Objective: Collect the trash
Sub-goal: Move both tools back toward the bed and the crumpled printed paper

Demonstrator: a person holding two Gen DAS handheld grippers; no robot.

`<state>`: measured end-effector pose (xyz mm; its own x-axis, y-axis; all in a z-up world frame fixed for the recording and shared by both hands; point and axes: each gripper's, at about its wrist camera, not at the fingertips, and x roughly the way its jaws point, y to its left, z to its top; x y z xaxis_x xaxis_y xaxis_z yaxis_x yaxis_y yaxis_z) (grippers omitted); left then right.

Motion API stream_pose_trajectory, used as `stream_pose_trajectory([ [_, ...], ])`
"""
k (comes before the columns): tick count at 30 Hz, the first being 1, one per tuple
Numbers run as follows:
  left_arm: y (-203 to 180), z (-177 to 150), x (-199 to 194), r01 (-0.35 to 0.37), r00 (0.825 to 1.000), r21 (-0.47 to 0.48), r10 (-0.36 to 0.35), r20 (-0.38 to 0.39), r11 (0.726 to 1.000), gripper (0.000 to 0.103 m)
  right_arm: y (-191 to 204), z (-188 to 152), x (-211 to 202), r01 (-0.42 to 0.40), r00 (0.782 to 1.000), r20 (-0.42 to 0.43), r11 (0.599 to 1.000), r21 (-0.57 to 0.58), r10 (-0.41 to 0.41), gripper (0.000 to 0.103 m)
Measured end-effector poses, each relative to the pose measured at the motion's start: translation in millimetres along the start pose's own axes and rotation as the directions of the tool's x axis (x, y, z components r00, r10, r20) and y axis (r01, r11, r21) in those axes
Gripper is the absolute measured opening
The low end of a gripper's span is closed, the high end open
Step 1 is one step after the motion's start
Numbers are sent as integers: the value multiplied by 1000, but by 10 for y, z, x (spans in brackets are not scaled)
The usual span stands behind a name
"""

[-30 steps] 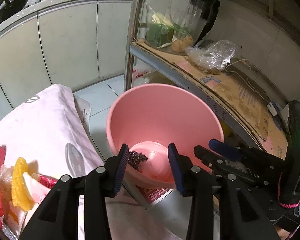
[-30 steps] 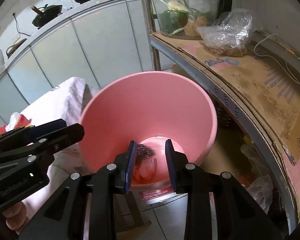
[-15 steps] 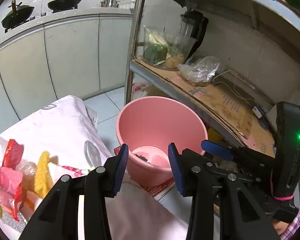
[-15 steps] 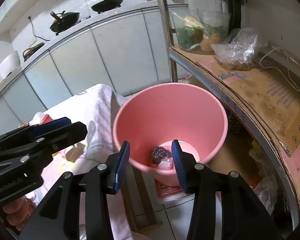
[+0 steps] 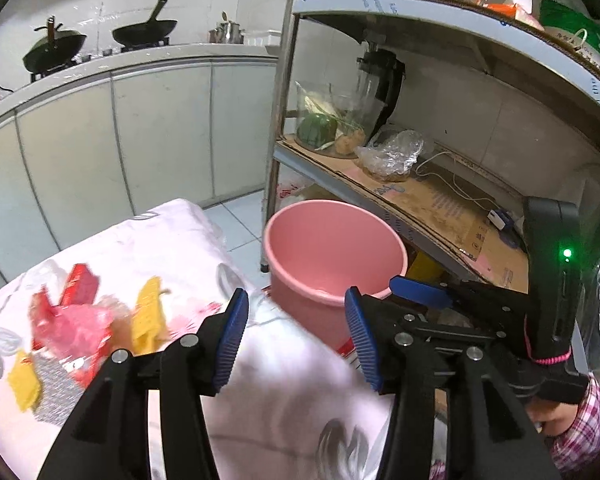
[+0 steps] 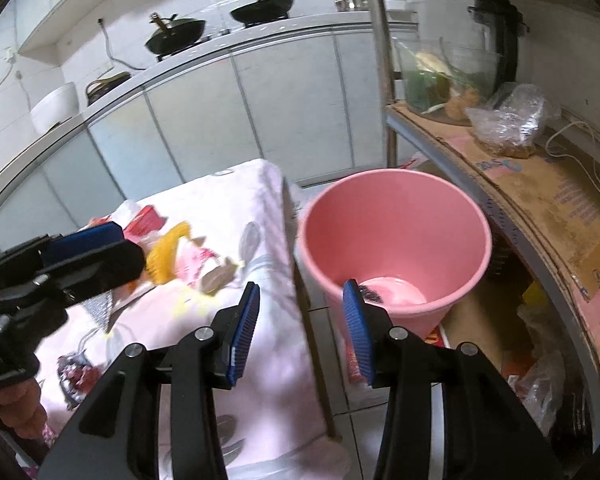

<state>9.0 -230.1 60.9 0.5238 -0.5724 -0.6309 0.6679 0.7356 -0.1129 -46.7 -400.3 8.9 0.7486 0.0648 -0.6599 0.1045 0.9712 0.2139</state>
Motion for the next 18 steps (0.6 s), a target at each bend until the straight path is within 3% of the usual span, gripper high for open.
stream_pose_trajectory([
  [10,461,-416,-656,-119,993,-17,120,13,993,50,390,-179,-38,-93,995,-43,994,-60,90,44],
  [18,780,-879,-914,-167,984,-45,164,-74,985,50,684,-306,45,-156,984,-105,980,-119,144,44],
])
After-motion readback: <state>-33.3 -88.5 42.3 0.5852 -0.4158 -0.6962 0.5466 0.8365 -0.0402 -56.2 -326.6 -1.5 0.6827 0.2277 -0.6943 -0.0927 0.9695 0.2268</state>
